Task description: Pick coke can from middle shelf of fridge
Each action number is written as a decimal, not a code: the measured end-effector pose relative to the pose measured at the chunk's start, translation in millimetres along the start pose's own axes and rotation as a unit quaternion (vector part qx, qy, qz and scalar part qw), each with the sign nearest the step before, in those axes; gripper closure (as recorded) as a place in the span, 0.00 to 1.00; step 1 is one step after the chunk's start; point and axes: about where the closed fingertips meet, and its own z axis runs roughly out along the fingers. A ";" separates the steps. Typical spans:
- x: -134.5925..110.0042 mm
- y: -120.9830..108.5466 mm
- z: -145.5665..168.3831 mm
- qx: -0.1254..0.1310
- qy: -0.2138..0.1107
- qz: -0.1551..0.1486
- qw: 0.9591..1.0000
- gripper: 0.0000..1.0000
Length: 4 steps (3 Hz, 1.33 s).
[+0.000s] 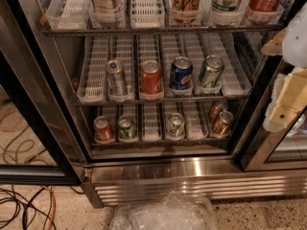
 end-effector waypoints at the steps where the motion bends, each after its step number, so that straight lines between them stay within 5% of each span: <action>1: 0.0 0.0 0.0 0.000 0.000 0.000 1.000 0.00; 2: -15.8 2.2 2.2 0.002 -0.035 0.004 0.999 0.00; 3: -53.8 18.2 8.2 0.003 -0.103 0.010 0.995 0.00; 4: -91.6 30.5 23.6 -0.011 -0.170 0.033 0.985 0.00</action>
Offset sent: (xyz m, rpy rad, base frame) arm 0.0045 0.0398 -0.0014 0.1740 -0.0361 0.0248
